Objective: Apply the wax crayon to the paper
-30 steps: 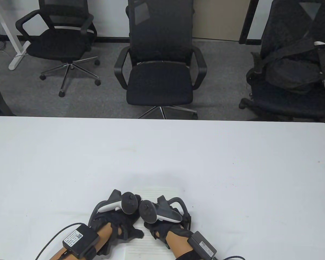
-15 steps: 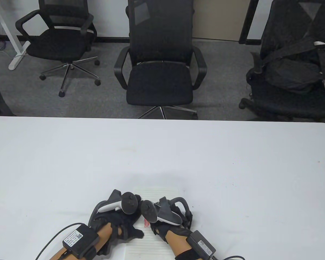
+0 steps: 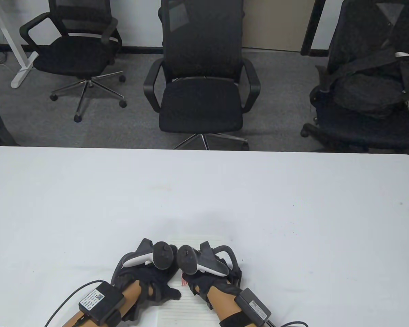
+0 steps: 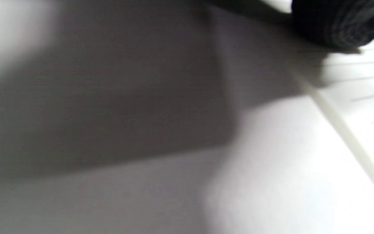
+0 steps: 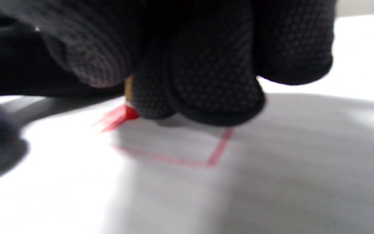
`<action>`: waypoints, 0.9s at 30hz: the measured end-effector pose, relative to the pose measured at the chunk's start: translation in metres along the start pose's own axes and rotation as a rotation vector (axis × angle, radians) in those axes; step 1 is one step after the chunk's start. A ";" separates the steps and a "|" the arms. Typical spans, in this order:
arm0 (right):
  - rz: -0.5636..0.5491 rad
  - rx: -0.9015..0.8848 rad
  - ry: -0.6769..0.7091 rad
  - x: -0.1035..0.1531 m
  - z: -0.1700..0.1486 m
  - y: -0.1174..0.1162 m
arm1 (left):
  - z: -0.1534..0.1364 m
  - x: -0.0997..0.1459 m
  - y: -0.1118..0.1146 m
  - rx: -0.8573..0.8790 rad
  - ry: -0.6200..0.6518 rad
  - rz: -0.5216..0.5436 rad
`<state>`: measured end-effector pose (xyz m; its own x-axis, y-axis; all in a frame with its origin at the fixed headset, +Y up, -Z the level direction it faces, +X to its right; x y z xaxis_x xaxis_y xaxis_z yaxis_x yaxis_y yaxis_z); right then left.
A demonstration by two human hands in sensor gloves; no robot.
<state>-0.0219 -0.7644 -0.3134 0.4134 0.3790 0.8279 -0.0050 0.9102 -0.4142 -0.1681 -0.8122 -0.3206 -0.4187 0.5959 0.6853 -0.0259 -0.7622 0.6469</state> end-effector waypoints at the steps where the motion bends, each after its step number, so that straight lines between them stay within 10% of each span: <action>1: -0.032 0.011 0.001 0.000 0.000 0.000 | 0.000 0.000 0.000 0.000 0.000 0.000; 5: -0.239 0.066 -0.084 -0.001 -0.004 0.000 | 0.000 0.000 0.000 0.000 0.000 0.000; 11: 0.055 -0.012 0.015 0.000 -0.001 -0.001 | 0.000 0.000 0.000 0.001 0.000 0.000; 16: -0.120 0.021 -0.011 0.004 -0.001 -0.002 | 0.000 0.000 0.000 0.000 -0.001 0.001; 21: 0.044 0.019 0.047 0.005 0.006 -0.003 | 0.000 0.000 0.000 0.001 0.000 0.001; 27: -0.089 0.064 0.045 0.007 0.010 -0.003 | 0.000 0.000 0.000 -0.001 -0.001 0.001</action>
<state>-0.0283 -0.7630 -0.3019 0.4550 0.2900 0.8420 -0.0242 0.9492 -0.3138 -0.1682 -0.8121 -0.3208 -0.4181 0.5952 0.6862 -0.0267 -0.7631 0.6457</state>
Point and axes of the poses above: the tracker on the back of each hand, its own z axis roughly to the thumb side, its own x axis roughly from the fingertips to the wrist, y = z × x, the point moved 1 cm from there along -x, roughly from the wrist to the fingertips, and after that the axes turned 8 degrees about z, right-handed, at the moved point
